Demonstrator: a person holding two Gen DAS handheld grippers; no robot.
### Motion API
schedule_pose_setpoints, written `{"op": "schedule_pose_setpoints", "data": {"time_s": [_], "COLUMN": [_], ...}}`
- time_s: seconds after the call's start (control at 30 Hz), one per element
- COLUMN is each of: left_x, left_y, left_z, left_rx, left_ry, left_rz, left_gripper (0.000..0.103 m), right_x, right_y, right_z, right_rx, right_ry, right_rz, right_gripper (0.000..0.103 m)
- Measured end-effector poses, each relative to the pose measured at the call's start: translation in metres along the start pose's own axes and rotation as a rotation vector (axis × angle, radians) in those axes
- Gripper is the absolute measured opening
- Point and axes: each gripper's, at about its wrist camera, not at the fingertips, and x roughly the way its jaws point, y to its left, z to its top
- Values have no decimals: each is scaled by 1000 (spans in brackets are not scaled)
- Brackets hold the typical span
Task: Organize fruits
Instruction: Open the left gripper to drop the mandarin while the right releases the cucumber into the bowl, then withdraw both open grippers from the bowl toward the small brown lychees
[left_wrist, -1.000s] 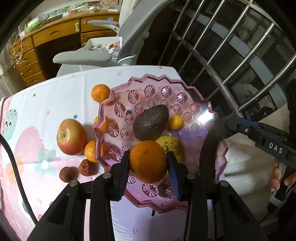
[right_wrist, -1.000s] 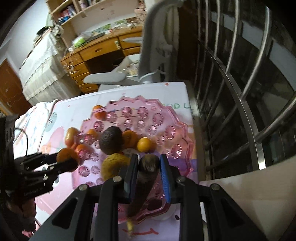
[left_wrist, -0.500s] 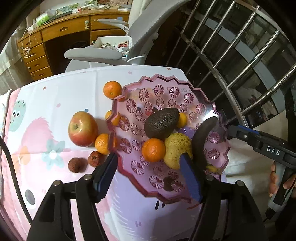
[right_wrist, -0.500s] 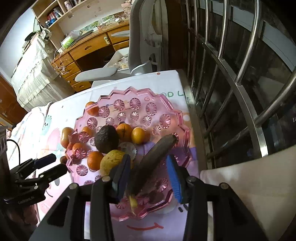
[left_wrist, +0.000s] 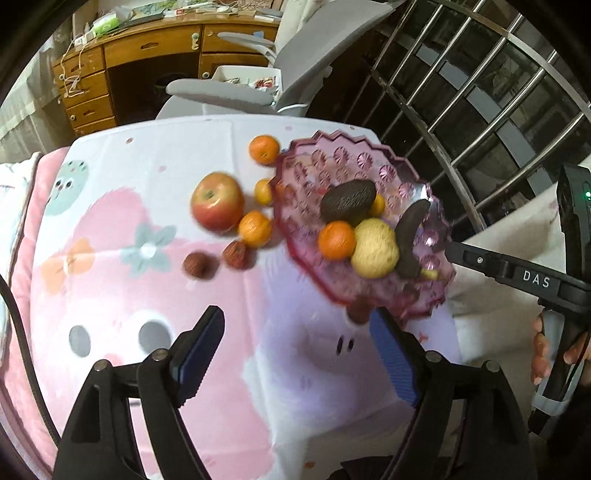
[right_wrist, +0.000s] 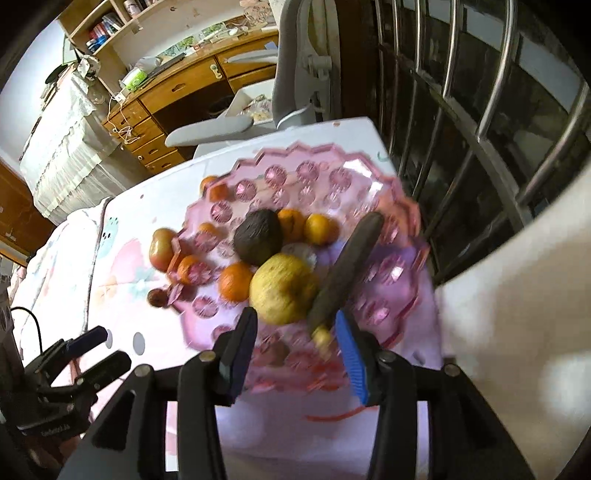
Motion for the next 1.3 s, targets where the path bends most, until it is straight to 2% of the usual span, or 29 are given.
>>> {"op": "schedule_pose_setpoints", "data": {"time_s": [0.3,0.63,0.9,1.07,1.3], "left_x": [-32,-50,-43,-32,-15], "left_y": [49,104,139,145,138], "left_z": [-32,-39,-25,-10,13], "left_rx": [24,104,152,191,238], "left_ry": [28,72,127,161,177], "left_rz": [5,9,13,13,18], "left_gripper": [85,92,92,92,92], "right_x": [1,5,21,34,47], "right_y": [43,93,128,142,154], "right_z": [-39,-76,-105,-112,-106], "right_rx": [98,228,283,277,214], "right_ry": [45,53,76,89,-14], "right_rz": [22,54,49,57,62], "right_gripper": [50,57,58,58,58]}}
